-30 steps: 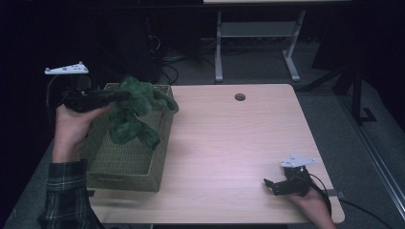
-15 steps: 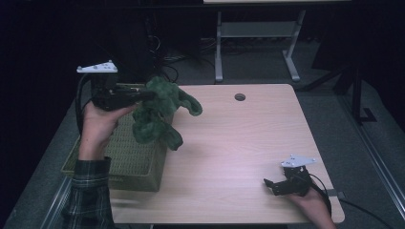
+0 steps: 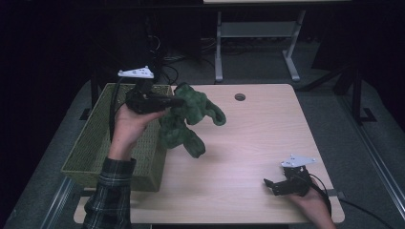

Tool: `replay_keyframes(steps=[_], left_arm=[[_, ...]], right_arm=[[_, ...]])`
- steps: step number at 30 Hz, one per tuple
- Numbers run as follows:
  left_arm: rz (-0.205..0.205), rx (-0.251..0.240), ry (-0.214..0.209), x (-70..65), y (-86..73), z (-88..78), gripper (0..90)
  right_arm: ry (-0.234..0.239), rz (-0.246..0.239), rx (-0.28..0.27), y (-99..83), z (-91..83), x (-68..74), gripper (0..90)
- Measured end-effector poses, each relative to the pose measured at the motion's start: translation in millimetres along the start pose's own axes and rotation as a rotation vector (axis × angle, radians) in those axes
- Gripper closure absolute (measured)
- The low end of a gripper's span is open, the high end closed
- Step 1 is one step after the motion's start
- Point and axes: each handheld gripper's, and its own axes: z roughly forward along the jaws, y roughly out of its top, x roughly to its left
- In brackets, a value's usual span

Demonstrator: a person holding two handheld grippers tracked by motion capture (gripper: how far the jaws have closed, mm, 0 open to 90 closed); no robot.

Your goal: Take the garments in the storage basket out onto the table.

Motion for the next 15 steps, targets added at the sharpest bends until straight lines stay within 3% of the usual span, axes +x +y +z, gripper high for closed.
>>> replay_keyframes(steps=[15], left_arm=[[-0.004,0.024,-0.072,-21.8,-10.7,45.3,86.7]], right_arm=[[0.001,0.001,0.001,0.0,-0.1,0.1,2.2]])
